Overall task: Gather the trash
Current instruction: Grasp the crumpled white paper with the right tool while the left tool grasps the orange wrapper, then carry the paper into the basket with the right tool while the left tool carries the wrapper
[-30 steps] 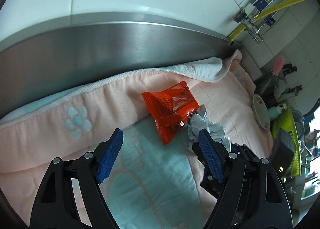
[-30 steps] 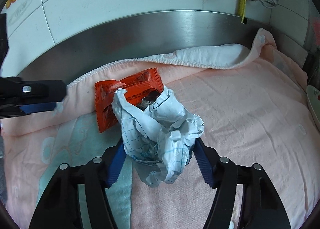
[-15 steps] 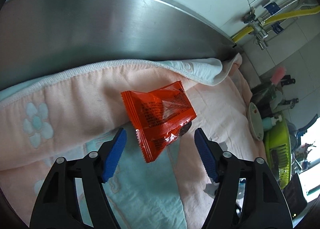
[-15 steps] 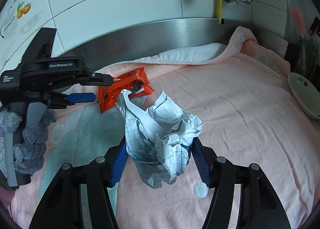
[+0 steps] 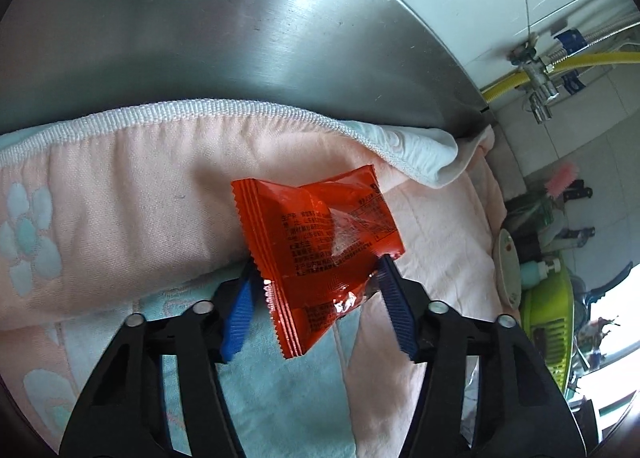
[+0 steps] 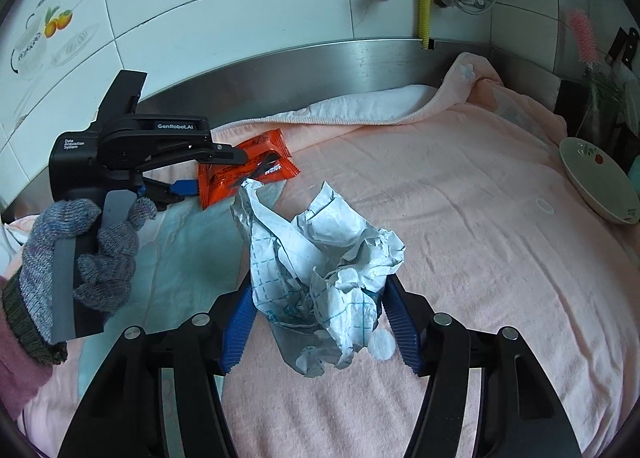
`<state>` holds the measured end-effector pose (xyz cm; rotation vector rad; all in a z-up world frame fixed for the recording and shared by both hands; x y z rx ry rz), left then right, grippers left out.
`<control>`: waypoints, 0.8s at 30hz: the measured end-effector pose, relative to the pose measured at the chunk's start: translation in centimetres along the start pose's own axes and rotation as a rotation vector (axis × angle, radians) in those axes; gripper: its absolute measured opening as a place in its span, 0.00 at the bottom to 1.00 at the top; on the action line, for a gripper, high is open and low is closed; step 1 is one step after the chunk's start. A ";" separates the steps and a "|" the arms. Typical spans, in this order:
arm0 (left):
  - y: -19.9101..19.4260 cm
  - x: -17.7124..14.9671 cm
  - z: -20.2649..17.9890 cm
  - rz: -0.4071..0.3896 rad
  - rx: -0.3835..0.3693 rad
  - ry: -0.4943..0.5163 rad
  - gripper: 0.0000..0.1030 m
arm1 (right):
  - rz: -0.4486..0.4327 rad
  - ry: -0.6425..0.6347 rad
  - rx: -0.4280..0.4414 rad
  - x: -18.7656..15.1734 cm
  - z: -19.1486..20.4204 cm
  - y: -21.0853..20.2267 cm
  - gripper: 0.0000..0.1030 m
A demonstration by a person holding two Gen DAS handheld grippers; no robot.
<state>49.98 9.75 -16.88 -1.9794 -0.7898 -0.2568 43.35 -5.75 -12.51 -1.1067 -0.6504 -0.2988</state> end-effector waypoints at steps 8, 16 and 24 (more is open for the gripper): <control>-0.8 -0.4 -0.8 -0.020 -0.038 0.018 0.27 | -0.015 0.028 0.008 -0.6 -0.3 -1.3 0.57; -4.3 -2.0 -3.2 -0.024 -0.078 0.085 0.22 | -0.046 0.049 0.000 -1.7 -0.8 -4.8 0.57; -10.0 -6.3 -7.6 -0.023 -0.150 0.173 0.22 | -0.093 0.038 -0.047 -5.5 -1.5 -11.1 0.57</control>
Point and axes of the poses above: each gripper's, at about its wrist camera, not at the fingertips, and y roughly the way its jaws point, z to its left, x to its top, the point moved 10 cm from there along y, roughly the way its jaws point, and after that the axes turned 13 degrees about y, right-handed, at the moved point
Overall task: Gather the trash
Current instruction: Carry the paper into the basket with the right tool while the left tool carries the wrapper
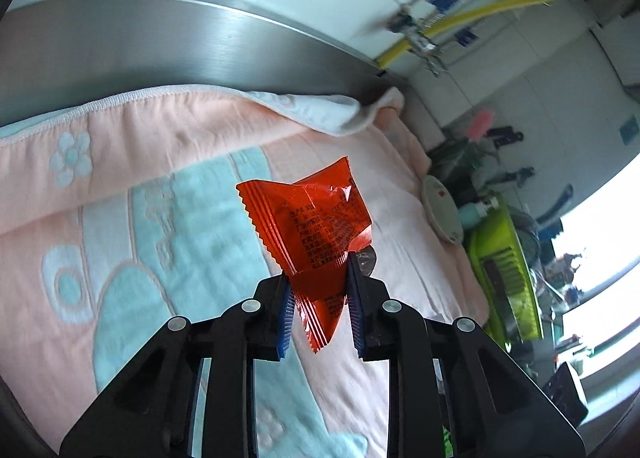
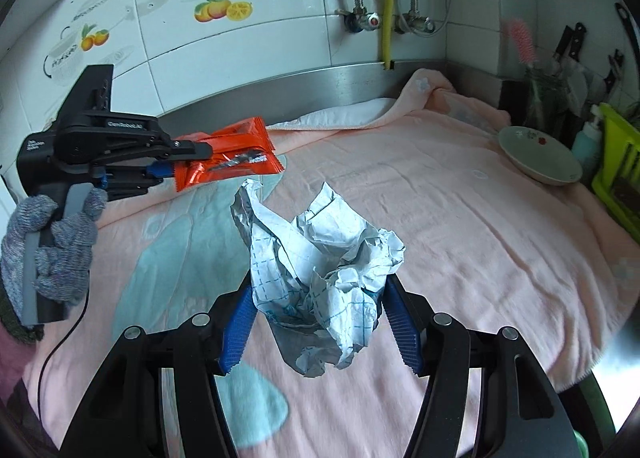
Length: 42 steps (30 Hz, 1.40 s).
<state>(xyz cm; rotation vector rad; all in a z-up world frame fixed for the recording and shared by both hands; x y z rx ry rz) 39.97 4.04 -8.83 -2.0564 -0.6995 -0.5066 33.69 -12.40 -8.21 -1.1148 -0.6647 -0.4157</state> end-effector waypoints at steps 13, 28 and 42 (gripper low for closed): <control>-5.2 -8.1 -10.8 0.038 -0.159 0.153 0.22 | -0.085 0.065 -0.103 -6.1 -4.9 -11.0 0.57; -4.1 -17.0 -22.8 0.159 -0.308 0.334 0.22 | -0.136 0.192 -0.297 -12.6 -15.5 -20.1 0.57; -0.2 -23.8 -26.7 0.281 -0.310 0.441 0.22 | -0.108 0.343 -0.386 -19.0 -21.6 -22.4 0.57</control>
Point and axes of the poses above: each gripper's, at about its wrist camera, not at the fingertips, and y roughly the way its jaws point, z to its left, x to its top, the point moved 10 cm from there along y, roughly the way its jaws point, and after that the axes turned 13 degrees about y, right-handed, at the moved point
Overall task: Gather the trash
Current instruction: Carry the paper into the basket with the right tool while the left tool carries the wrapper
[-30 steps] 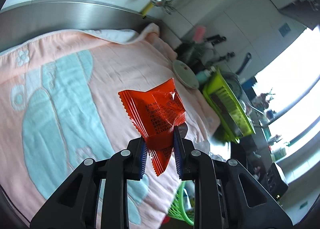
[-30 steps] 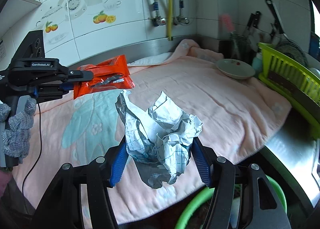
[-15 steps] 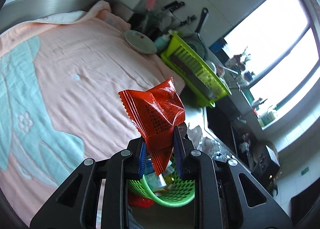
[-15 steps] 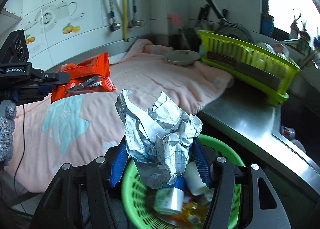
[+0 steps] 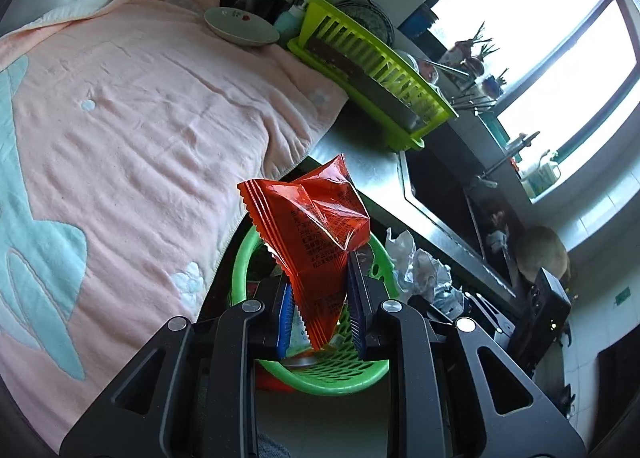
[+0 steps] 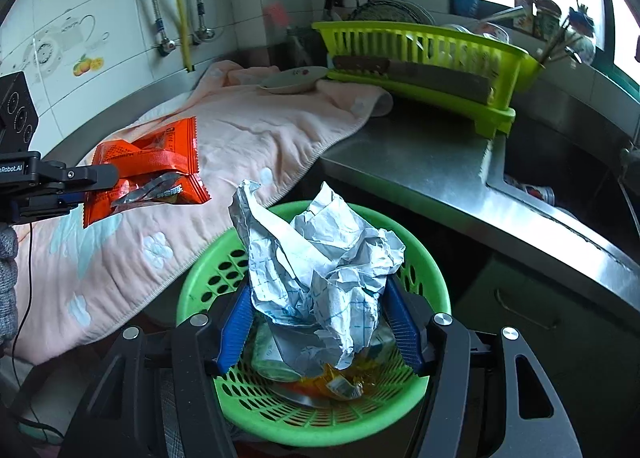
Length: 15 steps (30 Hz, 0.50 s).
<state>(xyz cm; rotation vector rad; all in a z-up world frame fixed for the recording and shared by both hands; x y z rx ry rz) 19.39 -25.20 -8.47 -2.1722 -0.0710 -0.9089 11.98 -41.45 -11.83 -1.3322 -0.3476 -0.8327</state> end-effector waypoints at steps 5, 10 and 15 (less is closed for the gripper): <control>1.6 -0.8 -0.5 0.033 0.005 0.015 0.22 | 0.011 0.030 -0.012 -0.7 -1.0 0.2 0.57; 2.9 -1.3 -0.6 0.062 0.025 0.028 0.22 | 0.019 0.045 -0.018 -1.2 -1.7 0.3 0.61; 3.8 -1.9 -0.4 0.085 0.036 0.034 0.22 | 0.022 0.055 -0.022 -1.5 -2.1 0.4 0.64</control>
Point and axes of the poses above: each gripper's, at about its wrist camera, not at the fingertips, and y roughly the way its jaws point, z to its left, x to its top, the point moved 10 cm from there along y, roughly the way its jaws point, and after that the axes turned 13 degrees about y, right-handed, at the moved point
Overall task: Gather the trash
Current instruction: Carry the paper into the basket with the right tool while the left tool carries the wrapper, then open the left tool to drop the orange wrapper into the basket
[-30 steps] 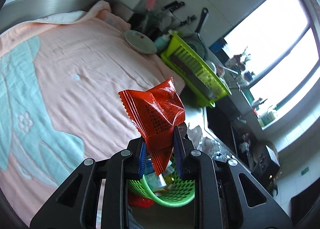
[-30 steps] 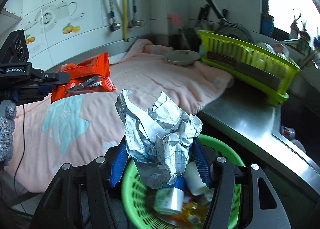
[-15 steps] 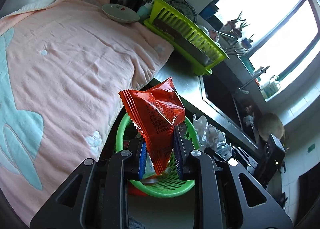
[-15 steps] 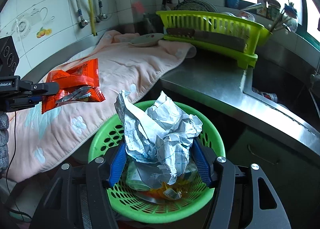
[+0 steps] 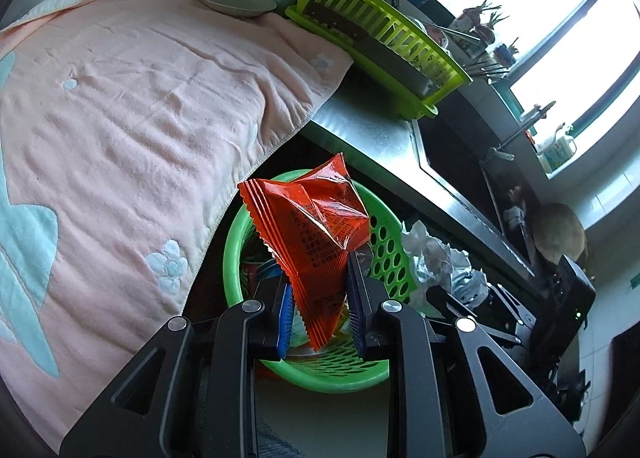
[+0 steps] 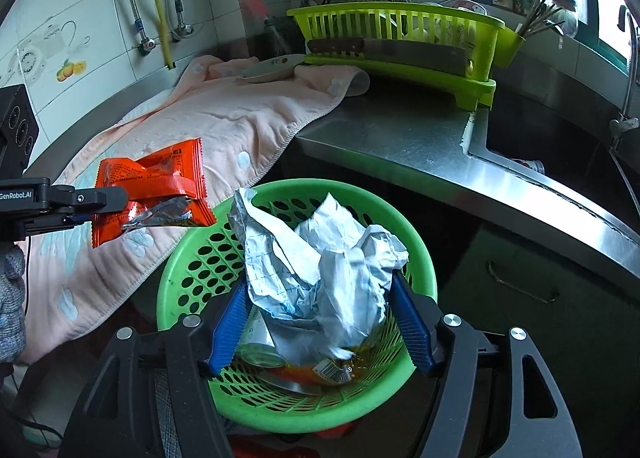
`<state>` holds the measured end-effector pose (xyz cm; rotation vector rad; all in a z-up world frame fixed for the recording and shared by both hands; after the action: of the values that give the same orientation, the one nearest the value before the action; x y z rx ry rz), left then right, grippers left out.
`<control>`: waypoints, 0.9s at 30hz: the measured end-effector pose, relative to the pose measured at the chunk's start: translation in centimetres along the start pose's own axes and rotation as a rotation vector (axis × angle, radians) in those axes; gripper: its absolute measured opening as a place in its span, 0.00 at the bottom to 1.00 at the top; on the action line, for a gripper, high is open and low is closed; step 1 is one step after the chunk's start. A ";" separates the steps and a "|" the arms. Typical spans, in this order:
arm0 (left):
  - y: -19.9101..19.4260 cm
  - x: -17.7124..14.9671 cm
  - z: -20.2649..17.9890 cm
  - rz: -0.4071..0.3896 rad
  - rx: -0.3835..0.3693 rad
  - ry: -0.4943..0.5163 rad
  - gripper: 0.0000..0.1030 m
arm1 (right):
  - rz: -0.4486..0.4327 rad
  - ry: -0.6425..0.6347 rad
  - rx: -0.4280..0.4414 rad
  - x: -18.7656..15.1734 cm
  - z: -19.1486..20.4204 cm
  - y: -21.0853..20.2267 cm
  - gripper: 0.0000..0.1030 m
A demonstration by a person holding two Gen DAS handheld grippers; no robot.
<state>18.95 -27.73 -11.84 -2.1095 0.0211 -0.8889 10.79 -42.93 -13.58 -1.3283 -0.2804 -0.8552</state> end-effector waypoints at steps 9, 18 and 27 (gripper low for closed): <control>1.2 -0.7 -0.1 0.033 0.007 0.011 0.22 | -0.003 0.010 -0.002 0.0 -0.4 0.0 0.66; 2.3 -1.6 -0.4 0.070 0.012 0.027 0.22 | -0.015 0.023 0.004 0.1 -0.6 -0.6 0.71; 3.3 -2.3 -0.5 0.101 0.022 0.036 0.22 | -0.029 0.037 0.013 0.1 -0.6 -1.4 0.80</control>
<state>17.82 -29.56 -15.26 -2.0533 0.1347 -0.8628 9.73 -43.56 -12.60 -1.2981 -0.2769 -0.9001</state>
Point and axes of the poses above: each gripper's, at about its wrist camera, not at the fingertips, and y roughly the way its jaws point, z to its left, x to its top, the point moved 10 cm from there along y, roughly the way its jaws point, and after that the axes turned 13 degrees about y, right-handed, at the moved point
